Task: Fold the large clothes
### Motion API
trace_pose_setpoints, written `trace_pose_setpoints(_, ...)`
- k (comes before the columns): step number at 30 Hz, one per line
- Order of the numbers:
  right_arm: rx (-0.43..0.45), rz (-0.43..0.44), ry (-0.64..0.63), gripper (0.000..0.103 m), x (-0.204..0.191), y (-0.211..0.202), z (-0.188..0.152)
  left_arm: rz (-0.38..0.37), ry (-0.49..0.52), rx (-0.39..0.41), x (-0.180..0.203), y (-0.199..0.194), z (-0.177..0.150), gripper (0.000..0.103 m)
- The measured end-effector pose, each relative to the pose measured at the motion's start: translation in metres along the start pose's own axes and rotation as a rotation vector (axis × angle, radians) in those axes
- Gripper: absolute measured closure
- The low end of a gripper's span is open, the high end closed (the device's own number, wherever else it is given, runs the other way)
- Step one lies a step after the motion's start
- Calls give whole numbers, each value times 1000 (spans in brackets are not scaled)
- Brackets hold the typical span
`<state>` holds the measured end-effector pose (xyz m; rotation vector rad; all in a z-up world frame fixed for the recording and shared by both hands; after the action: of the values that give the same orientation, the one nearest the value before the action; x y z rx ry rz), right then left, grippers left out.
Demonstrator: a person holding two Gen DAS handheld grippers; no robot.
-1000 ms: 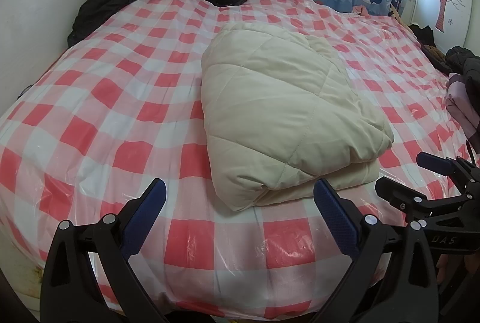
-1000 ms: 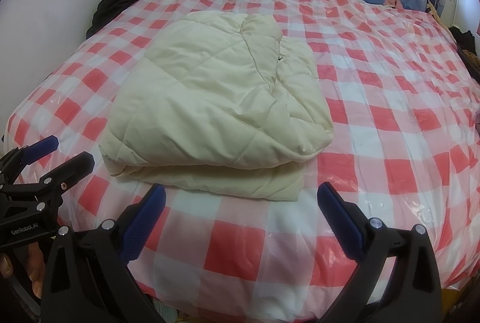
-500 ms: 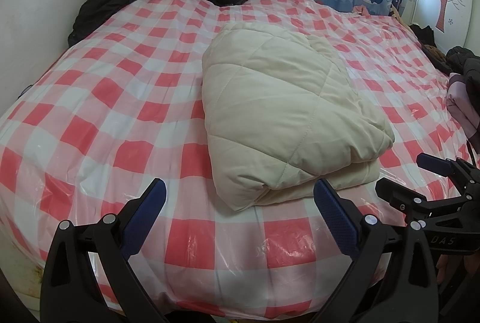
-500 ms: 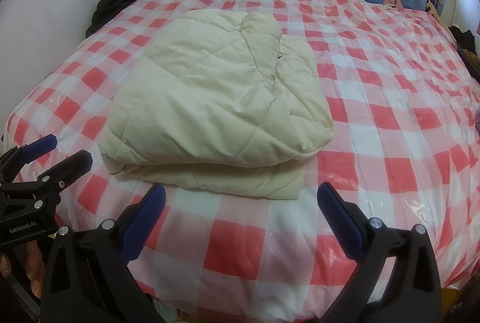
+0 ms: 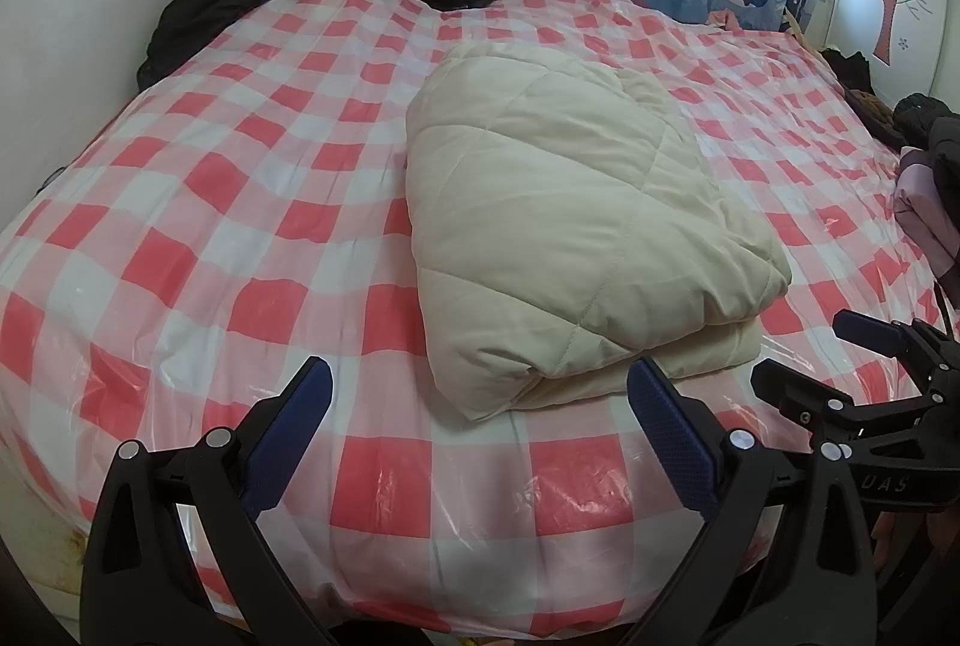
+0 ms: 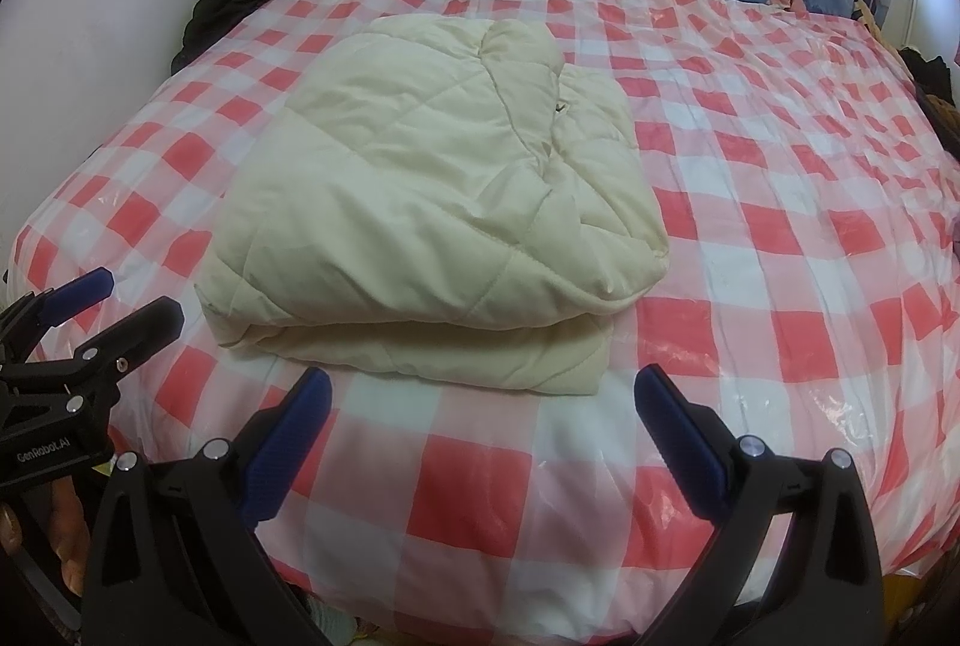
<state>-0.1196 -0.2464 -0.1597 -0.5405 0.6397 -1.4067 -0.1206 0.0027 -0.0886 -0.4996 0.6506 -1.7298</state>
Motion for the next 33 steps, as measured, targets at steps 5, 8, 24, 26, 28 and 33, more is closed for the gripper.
trace_pose_setpoints(5,-1,1,1,6,0,0,0,0,1,-1,0,0,0,8)
trace_pose_setpoints(8,-1,0,0,5,0,0,-1,0,-1,1,0,-1,0,8)
trace_pose_setpoints(24,-5,-1,-1,5,-1,0,-2,2,0,-11,-5,2,-3,8)
trace_pose_setpoints(26,-4,-2,-1,5,-2,0,-1,7,2,-13,-6,3,-4,8)
trace_pose_setpoints(28,-6,-3,0,5,-2,1,-3,18,7,-13,-7,4,-4,8)
trace_pose_setpoints(33,-14,-2,-3,6,1,2,-6,46,17,-9,-9,4,-4,8)
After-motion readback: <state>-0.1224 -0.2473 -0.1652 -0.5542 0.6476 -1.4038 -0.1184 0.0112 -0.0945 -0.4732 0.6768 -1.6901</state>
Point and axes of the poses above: each gripper's, at about its wrist camera, not at the fingertips, and y roughly the way its jaws point, x to its right, z to its top, the point moved 9 cm from there along y, roughly the way its jaws point, and after that the axes turned 7 degrees about x, right-handed, at the moved point
